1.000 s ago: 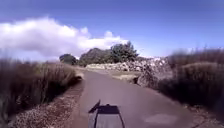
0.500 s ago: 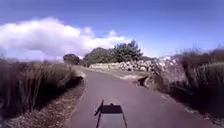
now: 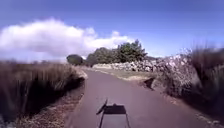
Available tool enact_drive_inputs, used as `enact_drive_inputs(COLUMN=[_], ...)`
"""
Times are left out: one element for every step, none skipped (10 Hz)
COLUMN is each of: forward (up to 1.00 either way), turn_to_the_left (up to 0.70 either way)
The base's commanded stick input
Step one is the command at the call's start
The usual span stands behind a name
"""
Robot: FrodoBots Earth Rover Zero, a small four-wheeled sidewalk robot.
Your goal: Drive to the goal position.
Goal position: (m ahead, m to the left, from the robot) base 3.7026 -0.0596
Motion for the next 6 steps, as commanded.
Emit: enact_drive_inputs(forward=[0.7, 0.7, 0.7, 0.7, 0.7, 0.7], turn_to_the_left=[0.14, 0.14, 0.14, 0.12, 0.01, 0.0])
